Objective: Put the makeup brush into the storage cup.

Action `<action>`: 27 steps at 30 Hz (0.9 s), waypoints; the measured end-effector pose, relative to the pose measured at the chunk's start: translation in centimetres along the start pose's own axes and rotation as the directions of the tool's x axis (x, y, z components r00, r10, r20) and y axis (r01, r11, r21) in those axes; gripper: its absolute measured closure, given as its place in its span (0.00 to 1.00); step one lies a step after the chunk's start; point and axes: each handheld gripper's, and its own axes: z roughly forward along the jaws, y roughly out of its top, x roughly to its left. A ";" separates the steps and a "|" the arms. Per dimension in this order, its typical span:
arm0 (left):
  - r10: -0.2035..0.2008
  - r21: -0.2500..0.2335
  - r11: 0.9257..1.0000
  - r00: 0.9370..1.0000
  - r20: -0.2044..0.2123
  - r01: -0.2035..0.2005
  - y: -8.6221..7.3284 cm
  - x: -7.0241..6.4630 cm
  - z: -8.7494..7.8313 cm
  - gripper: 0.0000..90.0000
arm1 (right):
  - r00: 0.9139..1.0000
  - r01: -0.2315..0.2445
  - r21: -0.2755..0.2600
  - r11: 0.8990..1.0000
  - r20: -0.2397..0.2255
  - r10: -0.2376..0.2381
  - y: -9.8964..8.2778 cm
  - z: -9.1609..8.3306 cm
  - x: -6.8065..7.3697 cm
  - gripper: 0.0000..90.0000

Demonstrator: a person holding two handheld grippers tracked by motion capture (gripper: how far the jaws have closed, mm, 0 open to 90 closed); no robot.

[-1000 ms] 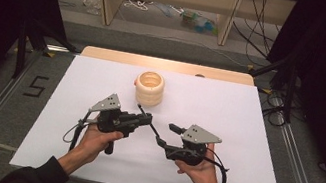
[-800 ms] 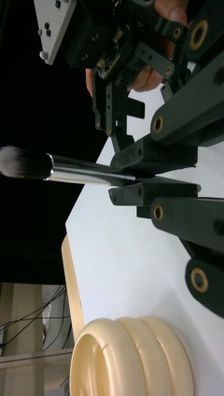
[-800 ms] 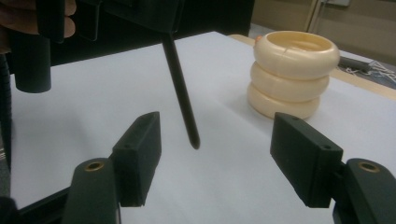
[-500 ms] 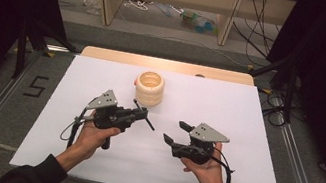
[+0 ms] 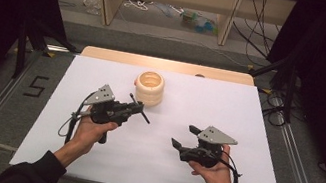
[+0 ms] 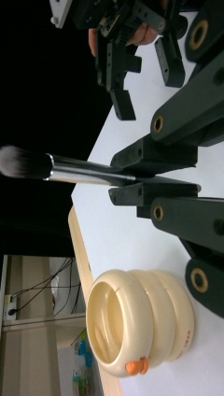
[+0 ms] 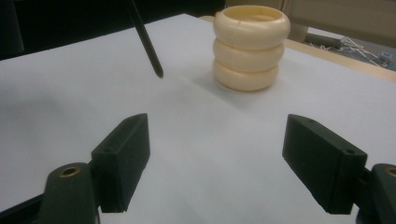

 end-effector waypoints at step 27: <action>-0.026 -0.016 1.000 0.992 -0.122 0.024 2.9 4.3 0.2 0.93 | 0.995 -0.001 0.021 1.000 0.102 -0.001 -1.4 -3.1 -1.6 0.22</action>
